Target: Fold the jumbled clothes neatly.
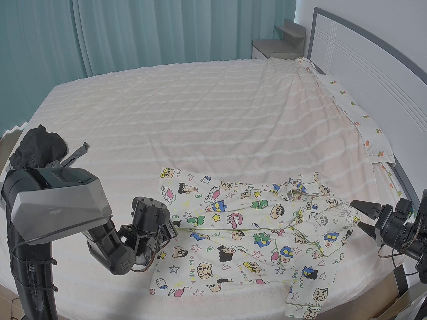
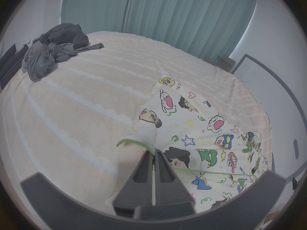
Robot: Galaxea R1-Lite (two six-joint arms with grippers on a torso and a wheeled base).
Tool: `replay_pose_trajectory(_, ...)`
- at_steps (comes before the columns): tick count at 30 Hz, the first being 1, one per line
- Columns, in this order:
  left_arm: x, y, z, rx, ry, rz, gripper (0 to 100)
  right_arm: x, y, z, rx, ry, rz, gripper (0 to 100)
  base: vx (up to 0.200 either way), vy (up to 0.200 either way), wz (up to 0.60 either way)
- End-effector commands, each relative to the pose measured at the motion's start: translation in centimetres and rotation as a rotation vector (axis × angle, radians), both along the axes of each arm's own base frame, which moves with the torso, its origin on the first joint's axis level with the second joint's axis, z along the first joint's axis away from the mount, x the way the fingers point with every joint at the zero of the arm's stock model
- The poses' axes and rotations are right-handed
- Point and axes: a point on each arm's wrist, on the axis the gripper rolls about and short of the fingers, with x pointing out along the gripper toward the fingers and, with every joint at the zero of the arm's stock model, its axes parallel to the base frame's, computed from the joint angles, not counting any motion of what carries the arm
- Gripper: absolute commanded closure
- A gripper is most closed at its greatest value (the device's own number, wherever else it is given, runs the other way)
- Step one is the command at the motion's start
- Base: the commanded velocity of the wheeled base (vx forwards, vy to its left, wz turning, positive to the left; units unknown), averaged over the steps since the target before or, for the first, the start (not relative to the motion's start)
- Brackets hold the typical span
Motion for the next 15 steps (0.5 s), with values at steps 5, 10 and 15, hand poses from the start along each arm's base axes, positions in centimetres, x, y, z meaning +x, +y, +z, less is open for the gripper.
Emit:
replay_pose_trajectory(5, 0.6, -0.2, -0.9, -0.050, -0.045, 0.013, 0, -0.1, 0.0, 0.0, 0.000, -0.002, 0.000, 0, 0.000, 0.000, 0.00)
replay_pose_trajectory(10, 0.0, 0.8, 1.4, -0.080, -0.084, 0.035, 0, -0.1, 0.0, 0.1, 0.000, -0.007, 0.000, 0, 0.000, 0.000, 0.00)
replay_pose_trajectory(15, -3.5, 2.7, 2.1, -0.087, -0.011, -0.005, 0, -0.1, 0.0, 0.2, 0.001, -0.011, 0.001, 0, 0.000, 0.000, 0.00)
